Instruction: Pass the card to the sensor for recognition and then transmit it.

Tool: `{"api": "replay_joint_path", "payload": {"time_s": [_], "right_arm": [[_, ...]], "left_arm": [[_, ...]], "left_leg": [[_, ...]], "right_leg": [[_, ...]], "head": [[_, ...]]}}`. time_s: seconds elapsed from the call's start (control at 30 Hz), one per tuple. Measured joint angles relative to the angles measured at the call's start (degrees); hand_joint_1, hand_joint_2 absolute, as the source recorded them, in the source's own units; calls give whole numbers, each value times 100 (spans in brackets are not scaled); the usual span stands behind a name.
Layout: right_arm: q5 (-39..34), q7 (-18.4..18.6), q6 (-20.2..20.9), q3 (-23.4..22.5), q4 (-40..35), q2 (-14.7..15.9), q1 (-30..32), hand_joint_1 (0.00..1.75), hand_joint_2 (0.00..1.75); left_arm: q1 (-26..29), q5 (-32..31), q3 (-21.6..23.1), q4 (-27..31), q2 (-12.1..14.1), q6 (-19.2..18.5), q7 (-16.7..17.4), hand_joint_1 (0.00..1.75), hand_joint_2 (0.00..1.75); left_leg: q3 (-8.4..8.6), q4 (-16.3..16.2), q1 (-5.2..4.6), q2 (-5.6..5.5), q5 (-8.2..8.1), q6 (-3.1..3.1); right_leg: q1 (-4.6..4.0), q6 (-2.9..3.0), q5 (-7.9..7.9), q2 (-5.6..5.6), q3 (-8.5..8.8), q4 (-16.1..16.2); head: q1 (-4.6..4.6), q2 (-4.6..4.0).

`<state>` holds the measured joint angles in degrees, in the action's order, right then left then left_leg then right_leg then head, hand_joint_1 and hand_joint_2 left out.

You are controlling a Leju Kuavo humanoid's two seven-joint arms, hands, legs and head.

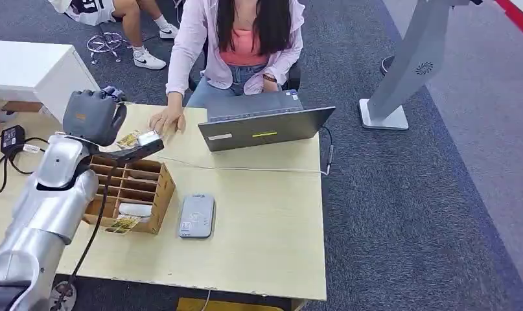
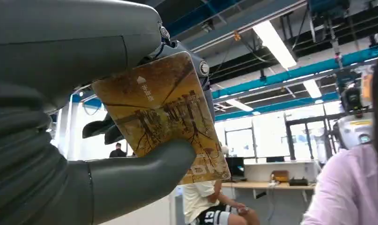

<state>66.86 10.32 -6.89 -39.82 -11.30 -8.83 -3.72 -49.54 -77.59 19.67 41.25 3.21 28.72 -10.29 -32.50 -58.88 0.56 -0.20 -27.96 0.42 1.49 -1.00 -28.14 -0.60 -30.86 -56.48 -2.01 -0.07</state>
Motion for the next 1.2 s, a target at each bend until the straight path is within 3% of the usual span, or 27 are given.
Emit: {"api": "replay_joint_path", "payload": {"time_s": [0.23,0.47,0.53,0.8,1.2], "right_arm": [[-31,28,-46,-142,0,-17,-3,0,0],[-55,20,-66,-260,0,-20,0,0,0],[-72,17,-66,-275,0,-20,0,0,0],[-44,-22,-65,-400,0,-20,0,0,0],[9,-18,-66,-511,0,-20,-1,0,0]], "left_arm": [[1065,76,622,1220,-129,-220,89,175,175],[1515,171,1036,1728,-144,-538,111,175,175],[1604,212,1156,1857,-140,-796,146,175,175],[1675,539,1693,1905,-125,-1809,192,175,175],[1514,1110,2361,1536,-96,-2835,4,175,175]], "left_leg": [[-2,0,1,-9,0,0],[-3,0,1,-10,0,0],[-2,0,1,-9,1,0],[-2,0,1,-9,1,0],[-2,0,1,-8,1,0]], "right_leg": [[0,0,-1,8,-1,1],[0,0,-1,11,0,1],[0,0,-1,11,0,1],[0,0,0,10,-1,1],[0,0,-1,9,-1,1]], "head": [[9,0],[4,0],[7,0],[7,0],[9,0]]}}
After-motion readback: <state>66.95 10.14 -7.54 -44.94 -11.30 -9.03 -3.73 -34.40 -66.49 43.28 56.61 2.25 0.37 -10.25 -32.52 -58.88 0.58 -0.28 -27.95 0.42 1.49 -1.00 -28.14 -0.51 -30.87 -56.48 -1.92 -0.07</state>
